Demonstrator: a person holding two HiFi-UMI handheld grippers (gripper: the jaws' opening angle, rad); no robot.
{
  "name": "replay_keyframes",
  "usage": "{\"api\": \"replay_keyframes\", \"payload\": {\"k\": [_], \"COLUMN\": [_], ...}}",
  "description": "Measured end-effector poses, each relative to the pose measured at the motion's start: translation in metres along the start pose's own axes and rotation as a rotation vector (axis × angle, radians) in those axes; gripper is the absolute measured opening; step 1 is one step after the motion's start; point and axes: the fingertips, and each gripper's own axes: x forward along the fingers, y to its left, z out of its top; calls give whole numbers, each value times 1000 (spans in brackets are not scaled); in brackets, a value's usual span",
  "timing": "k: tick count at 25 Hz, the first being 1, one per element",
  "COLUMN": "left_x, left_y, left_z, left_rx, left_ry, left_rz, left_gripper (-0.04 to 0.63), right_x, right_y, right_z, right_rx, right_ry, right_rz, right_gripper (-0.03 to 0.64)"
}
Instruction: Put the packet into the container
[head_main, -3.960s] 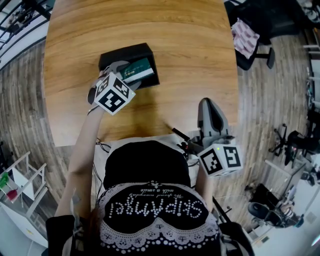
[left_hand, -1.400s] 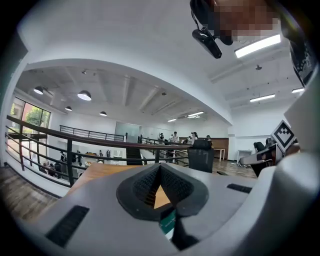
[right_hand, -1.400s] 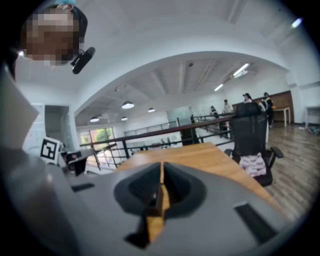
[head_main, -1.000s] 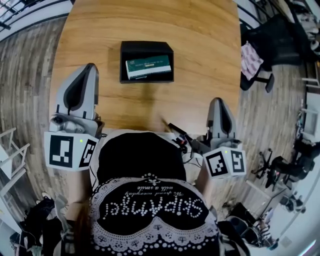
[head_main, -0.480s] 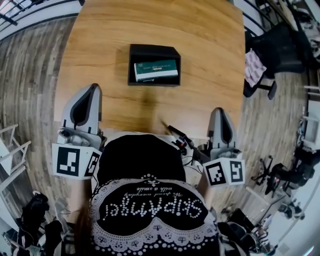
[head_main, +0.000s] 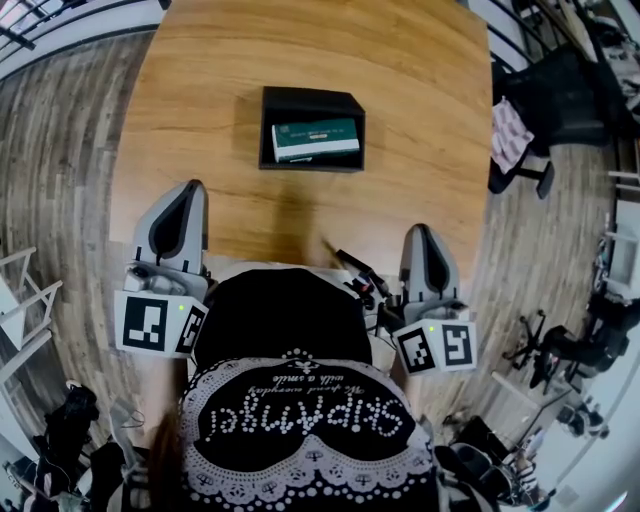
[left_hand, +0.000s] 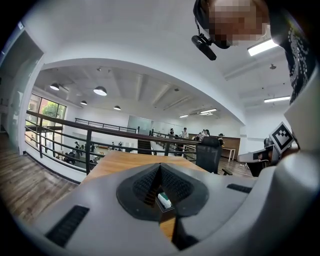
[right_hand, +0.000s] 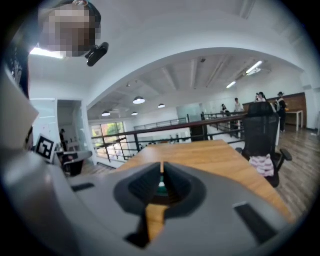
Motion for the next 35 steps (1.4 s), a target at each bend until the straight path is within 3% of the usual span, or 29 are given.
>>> {"api": "replay_keyframes", "payload": {"k": [26, 35], "left_x": [8, 7], "left_y": [-3, 0], "left_z": [-2, -6], "left_rx": [21, 5], "left_ry": [13, 12], "left_rz": [-63, -51], "left_gripper": [31, 31], "right_x": [0, 1], "right_y": [9, 10], "right_z": [1, 1], "right_rx": [-20, -32], "right_ry": [5, 16], "right_rz": [-20, -19], "right_gripper": [40, 40]}}
